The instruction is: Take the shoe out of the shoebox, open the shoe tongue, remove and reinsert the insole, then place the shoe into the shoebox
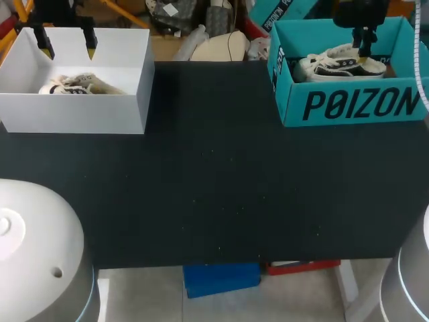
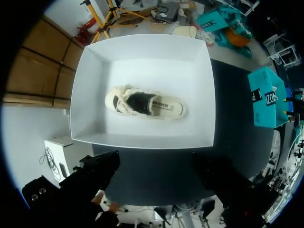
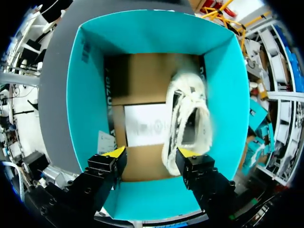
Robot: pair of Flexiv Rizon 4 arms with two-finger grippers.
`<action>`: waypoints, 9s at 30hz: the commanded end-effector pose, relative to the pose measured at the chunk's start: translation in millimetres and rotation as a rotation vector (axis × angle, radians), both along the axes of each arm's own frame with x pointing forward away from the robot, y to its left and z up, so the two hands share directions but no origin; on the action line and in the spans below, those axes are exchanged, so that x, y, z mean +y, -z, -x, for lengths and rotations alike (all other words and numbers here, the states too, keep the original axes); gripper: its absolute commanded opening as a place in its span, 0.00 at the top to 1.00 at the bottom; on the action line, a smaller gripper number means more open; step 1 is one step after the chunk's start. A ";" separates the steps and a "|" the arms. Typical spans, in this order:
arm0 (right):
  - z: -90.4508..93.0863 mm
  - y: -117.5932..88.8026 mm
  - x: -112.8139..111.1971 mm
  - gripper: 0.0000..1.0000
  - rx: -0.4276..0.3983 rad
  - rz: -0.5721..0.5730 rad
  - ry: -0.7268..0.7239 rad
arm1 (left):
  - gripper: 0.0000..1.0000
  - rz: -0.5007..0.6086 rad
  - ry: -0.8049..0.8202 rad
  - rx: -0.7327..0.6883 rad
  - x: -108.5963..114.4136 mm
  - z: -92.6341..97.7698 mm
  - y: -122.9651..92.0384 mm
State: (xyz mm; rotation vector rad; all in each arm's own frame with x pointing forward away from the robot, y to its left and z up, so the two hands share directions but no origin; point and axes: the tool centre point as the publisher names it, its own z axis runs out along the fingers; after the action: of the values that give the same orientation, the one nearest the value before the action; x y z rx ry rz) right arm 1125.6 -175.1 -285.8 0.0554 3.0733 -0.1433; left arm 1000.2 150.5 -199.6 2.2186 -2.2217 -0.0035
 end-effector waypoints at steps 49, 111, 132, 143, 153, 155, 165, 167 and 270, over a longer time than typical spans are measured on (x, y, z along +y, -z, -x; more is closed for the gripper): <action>-51.3 125.1 -0.6 0.76 0.095 -0.005 0.217 | 0.00 0.000 0.000 0.000 0.0 -0.1 0.1; 200.1 -209.6 205.5 1.00 -0.454 0.277 0.265 | 0.00 0.000 0.000 0.000 0.0 -0.1 0.1; 317.5 -27.9 363.5 1.00 -0.460 0.133 0.273 | 0.00 0.000 0.000 0.000 0.0 -0.1 0.1; 310.1 69.2 370.8 1.00 -0.437 0.041 0.240 | 0.00 0.000 0.000 0.000 0.0 -0.1 0.1; 304.5 106.6 366.0 1.00 -0.369 0.009 0.194 | 0.00 0.000 0.000 0.000 0.0 -0.1 0.1; 304.0 111.4 365.2 1.00 -0.360 0.003 0.180 | 0.00 0.000 0.000 0.000 0.0 -0.1 0.1; 312.2 129.1 362.6 1.00 -0.280 -0.013 0.153 | 0.00 0.000 0.000 0.000 0.0 -0.1 0.1; 313.5 125.0 359.9 0.57 -0.271 -0.011 0.165 | 0.00 0.000 0.000 0.000 0.0 -0.1 0.1; 288.0 118.9 277.7 0.00 -0.073 -1.104 0.043 | 0.00 0.000 0.000 0.000 0.0 -0.1 0.1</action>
State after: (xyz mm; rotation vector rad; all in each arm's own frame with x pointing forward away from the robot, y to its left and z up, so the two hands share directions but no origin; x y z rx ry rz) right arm 832.1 96.7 -395.6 0.1659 2.6623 1.4587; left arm 1000.2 150.4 -199.6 2.2185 -2.2217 -0.0036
